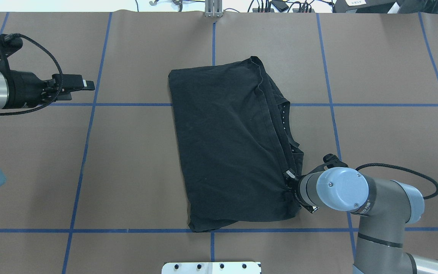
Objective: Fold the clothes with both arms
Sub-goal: 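Grasp the shirt's near corner with the right gripper, then move the left gripper to the shirt's other near corner and grasp it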
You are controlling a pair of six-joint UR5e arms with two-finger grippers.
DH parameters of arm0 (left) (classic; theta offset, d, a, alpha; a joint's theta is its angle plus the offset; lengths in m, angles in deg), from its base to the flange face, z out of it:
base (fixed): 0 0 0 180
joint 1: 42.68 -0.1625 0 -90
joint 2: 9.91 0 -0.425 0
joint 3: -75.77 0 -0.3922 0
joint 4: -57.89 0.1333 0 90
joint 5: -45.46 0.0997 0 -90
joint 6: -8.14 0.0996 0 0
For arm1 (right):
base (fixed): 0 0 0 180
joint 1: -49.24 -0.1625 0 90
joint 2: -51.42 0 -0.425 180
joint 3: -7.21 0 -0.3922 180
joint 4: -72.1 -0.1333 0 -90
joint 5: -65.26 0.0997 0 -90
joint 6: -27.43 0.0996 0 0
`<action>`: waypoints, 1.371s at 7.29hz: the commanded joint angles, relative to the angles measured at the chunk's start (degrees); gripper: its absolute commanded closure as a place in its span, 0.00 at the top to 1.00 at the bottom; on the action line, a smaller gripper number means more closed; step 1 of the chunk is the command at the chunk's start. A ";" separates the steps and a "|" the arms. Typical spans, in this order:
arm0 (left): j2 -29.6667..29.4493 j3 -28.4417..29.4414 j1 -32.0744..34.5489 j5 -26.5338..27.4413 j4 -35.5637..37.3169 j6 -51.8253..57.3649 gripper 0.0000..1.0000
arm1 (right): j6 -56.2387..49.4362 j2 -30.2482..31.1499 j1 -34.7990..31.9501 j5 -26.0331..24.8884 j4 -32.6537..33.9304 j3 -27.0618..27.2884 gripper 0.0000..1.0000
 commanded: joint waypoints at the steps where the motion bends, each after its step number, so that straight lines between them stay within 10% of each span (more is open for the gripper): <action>1: 0.23 -0.36 0.00 -0.09 0.00 0.00 1.00 | -0.11 -0.13 -0.27 0.56 -0.56 0.91 0.00; 7: 0.23 -3.69 -2.27 0.52 -0.26 -13.47 1.00 | -0.02 1.80 -0.97 1.87 0.06 3.73 0.00; 10: 4.16 -12.81 -21.09 15.31 0.00 -34.74 1.00 | 0.24 2.07 -0.89 4.42 0.06 4.43 0.00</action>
